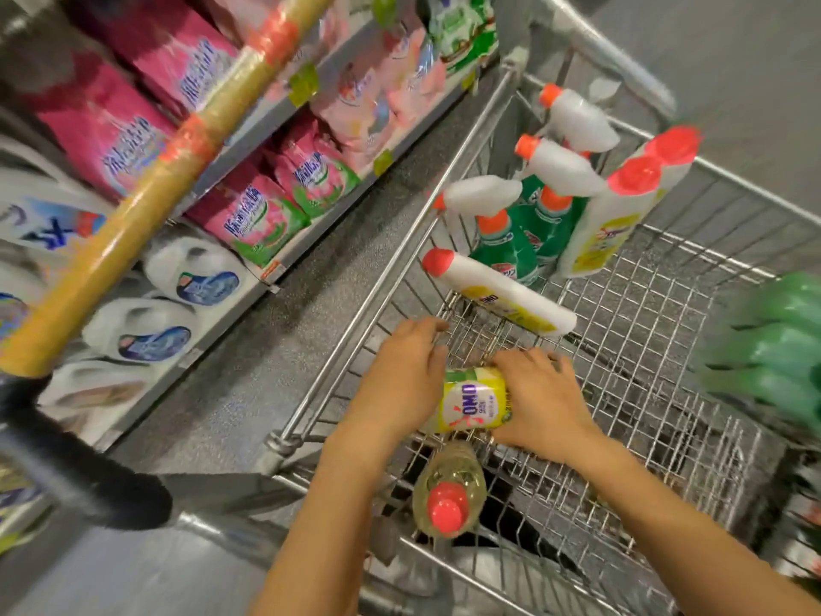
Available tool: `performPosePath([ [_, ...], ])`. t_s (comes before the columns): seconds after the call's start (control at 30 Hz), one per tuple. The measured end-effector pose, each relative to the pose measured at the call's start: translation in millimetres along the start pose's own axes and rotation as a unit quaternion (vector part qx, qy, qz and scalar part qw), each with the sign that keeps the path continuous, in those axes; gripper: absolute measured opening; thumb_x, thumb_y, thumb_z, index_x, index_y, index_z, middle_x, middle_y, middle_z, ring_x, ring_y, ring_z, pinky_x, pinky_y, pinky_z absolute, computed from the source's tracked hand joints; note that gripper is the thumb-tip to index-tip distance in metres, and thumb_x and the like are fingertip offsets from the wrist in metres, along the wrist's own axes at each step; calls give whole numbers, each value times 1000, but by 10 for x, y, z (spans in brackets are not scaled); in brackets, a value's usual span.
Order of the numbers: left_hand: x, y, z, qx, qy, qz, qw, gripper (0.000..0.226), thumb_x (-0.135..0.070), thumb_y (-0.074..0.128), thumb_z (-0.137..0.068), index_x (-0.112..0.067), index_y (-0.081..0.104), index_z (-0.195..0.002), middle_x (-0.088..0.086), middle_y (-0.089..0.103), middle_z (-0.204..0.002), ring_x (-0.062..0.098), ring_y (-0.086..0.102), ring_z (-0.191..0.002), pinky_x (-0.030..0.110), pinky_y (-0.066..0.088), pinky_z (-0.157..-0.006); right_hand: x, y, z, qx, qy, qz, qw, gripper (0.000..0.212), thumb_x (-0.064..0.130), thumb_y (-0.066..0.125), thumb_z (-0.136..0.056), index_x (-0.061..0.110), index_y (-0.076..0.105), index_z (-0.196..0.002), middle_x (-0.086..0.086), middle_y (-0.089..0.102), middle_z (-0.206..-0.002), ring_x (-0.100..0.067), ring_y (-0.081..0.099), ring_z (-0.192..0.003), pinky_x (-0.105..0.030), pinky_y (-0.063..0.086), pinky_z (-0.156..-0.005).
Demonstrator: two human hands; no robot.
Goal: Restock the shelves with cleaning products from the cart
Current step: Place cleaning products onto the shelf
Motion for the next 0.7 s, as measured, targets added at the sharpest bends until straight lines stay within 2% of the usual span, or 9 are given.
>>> performPosePath([
  [0.1, -202, -178, 69, -108, 74, 40, 991, 32, -21, 52, -96, -18, 53, -128, -1, 52, -125, 7, 49, -111, 28, 40, -97, -104, -299, 332, -81, 71, -125, 986, 75, 50, 80, -53, 31, 49, -119, 13, 55, -109, -13, 52, -104, -39, 38, -93],
  [0.17, -325, -235, 119, -147, 77, 95, 982, 38, -23, 57, -94, -18, 48, -131, -4, 47, -123, 1, 46, -107, 22, 37, -97, -110, -501, 538, -140, 111, -230, 957, 69, 50, 80, -49, 32, 51, -109, 12, 60, -100, -11, 57, -89, -37, 49, -75],
  [0.23, -437, -235, 187, -131, 39, 171, 976, 42, -26, 61, -92, -20, 44, -129, -3, 48, -123, 10, 50, -113, 29, 40, -100, -73, -665, 702, -191, 146, -336, 911, 65, 58, 80, -43, 34, 51, -95, 13, 63, -86, -5, 60, -75, -31, 49, -60],
  [0.3, -585, -178, 285, -62, 19, 244, 968, 33, -28, 63, -90, -28, 47, -119, -7, 55, -116, 9, 58, -104, 26, 48, -92, -16, -811, 815, -237, 157, -434, 855, 65, 58, 86, -39, 31, 53, -88, 12, 67, -76, 3, 61, -67, -20, 46, -55],
  [0.37, -764, -68, 409, 16, 29, 302, 953, 29, -26, 64, -89, -29, 50, -114, -12, 60, -108, 0, 61, -88, 18, 49, -79, 41, -948, 896, -272, 142, -500, 810, 55, 44, 89, -45, 30, 56, -86, 16, 70, -78, 4, 62, -64, -18, 49, -57],
  [0.43, -913, 40, 512, 55, 38, 336, 940, 29, -24, 65, -89, -21, 55, -116, -9, 62, -105, -2, 62, -80, 23, 53, -75, 101, -1081, 971, -294, 122, -537, 781, 44, 22, 90, -58, 27, 57, -88, 10, 71, -77, -4, 63, -66, -30, 54, -63],
  [0.5, -1063, 90, 621, 68, 42, 389, 918, 28, -28, 65, -87, -19, 59, -112, -3, 65, -103, -2, 64, -80, 26, 56, -71, 160, -1198, 1071, -306, 95, -558, 765, 39, 12, 84, -66, 25, 57, -92, 7, 70, -80, -5, 64, -68, -29, 55, -62],
  [0.6, -1212, 94, 797, 26, 75, 441, 894, 26, -24, 64, -88, -16, 61, -112, 0, 72, -101, 9, 68, -83, 26, 55, -67, 240, -1317, 1294, -271, 21, -578, 770, 45, 22, 79, -73, 25, 58, -113, 7, 71, -95, 0, 67, -81, -16, 53, -64],
  [0.7, -1283, 43, 1015, -28, 119, 468, 875, 16, -21, 63, -88, -14, 66, -102, -7, 74, -82, 3, 68, -70, 15, 51, -56, 292, -1331, 1530, -224, -36, -599, 768, 62, 34, 75, -70, 29, 53, -127, 11, 69, -111, -7, 67, -99, -24, 56, -75],
])
Point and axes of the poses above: each hand's wrist, its own z-axis away from the middle knuckle, its own y-axis out of the palm, x = y × z, the point moved 2 cm from there along -z, towards the middle knuckle
